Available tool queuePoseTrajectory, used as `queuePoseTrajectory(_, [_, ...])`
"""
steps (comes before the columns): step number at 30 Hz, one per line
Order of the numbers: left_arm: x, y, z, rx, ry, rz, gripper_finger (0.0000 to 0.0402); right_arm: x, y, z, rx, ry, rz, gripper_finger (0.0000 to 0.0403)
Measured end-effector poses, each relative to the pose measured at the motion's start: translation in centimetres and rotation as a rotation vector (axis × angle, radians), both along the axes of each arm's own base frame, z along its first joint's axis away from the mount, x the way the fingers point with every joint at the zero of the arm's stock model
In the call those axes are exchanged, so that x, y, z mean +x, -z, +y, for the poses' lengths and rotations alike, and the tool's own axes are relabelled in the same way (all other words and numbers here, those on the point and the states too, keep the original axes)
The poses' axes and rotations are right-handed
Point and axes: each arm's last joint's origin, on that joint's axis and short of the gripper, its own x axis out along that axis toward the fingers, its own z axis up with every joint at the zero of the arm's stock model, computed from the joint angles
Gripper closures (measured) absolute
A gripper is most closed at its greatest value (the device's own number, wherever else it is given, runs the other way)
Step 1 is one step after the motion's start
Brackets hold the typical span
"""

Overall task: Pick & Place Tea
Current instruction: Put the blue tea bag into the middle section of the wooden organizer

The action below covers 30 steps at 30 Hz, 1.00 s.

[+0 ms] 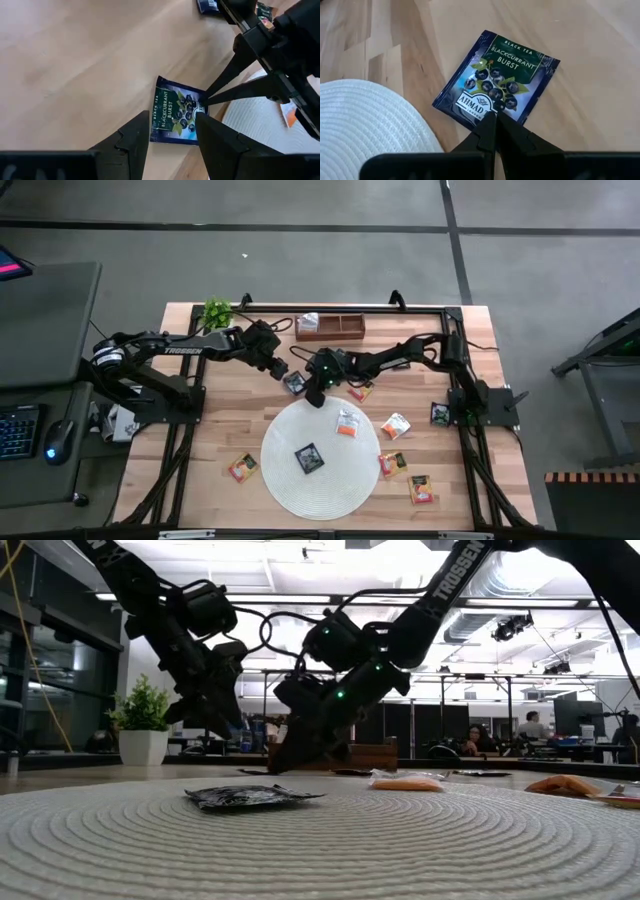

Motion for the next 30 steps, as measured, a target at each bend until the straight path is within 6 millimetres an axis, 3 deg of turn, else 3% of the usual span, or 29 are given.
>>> queuePoseTrajectory(7, [-0.6,0.6,-0.3,-0.099,-0.064,0.06,0.0243,-0.1,0.1,0.0,0.004,0.002,0.008,0.0391])
queuePoseTrajectory(15, [-1.8,2.6,-0.8,-0.191,-0.215,0.131,0.0243,0.0,0.2,0.0,0.0,0.001,0.004,0.0391])
queuePoseTrajectory(26, [-0.3,5.0,-0.8,-0.33,-0.317,0.125,0.0243,0.1,0.1,0.0,-0.004,0.001,-0.012,0.0391])
queuePoseTrajectory(30, [0.3,5.0,-1.1,-0.345,-0.293,0.085,0.0243,0.1,0.1,0.0,-0.006,0.0,-0.013,0.0391])
